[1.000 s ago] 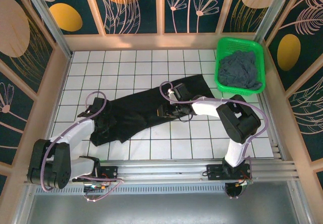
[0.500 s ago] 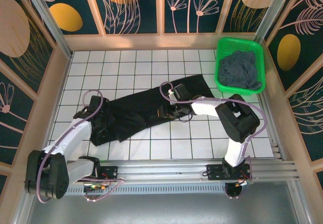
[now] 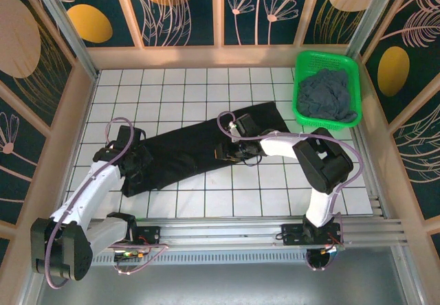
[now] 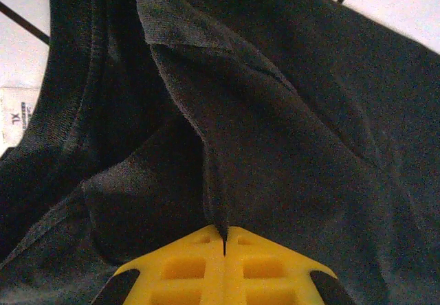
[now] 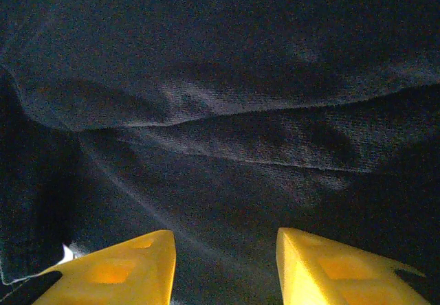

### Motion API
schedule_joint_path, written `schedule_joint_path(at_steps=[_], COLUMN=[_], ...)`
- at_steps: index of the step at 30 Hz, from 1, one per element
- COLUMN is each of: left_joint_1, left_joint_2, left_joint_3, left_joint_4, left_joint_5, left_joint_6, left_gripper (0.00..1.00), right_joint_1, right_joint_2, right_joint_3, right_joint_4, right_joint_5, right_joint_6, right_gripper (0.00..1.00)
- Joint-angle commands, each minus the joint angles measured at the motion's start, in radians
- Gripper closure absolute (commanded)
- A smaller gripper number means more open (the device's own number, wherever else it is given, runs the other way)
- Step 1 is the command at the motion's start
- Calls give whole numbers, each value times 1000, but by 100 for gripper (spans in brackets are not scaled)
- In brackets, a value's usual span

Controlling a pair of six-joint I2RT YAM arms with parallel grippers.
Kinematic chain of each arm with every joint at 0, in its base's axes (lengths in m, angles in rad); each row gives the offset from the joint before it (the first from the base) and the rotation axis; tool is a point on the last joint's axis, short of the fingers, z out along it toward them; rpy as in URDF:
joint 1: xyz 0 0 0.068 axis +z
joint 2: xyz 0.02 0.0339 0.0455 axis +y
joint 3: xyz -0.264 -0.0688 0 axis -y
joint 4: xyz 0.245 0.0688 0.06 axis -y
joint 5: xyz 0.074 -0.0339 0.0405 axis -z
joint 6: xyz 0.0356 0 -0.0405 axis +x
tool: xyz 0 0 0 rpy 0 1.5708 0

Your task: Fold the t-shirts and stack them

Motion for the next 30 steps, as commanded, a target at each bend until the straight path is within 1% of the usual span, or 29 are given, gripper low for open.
schedule_joint_path(at_steps=[1, 4, 9, 12, 20, 21, 24, 27, 30], left_joint_1=[6, 5, 6, 6, 6, 6, 6, 6, 6], left_joint_2=[17, 22, 35, 46, 29, 29, 14, 1, 9], left_joint_3=[-13, -35, -53, -71, -85, -85, -93, -117, -145], left_joint_4=[-26, -1, 49, 61, 29, 17, -1, 39, 110], left_joint_5=[-3, 9, 53, 71, 39, 27, 4, 29, 67], left_joint_6=[-12, -16, -22, -17, -5, -4, -4, -17, -37], left_gripper=[89, 83, 76, 74, 71, 69, 58, 57, 59], right_joint_1=[-5, -5, -5, -5, -5, -4, -4, -4, -3], right_joint_2=[10, 8, 6, 4, 2, 1, 1, 1, 2], right_joint_3=[24, 20, 14, 14, 7, 6, 6, 6, 7], right_joint_4=[-30, -31, -30, -30, -24, -23, -23, -21, -20], right_joint_5=[14, 13, 12, 12, 11, 10, 10, 9, 8], right_joint_6=[-4, -4, -4, -4, 2, 2, 4, 5, 5], right_gripper=[56, 56, 56, 56, 56, 56, 56, 56, 56])
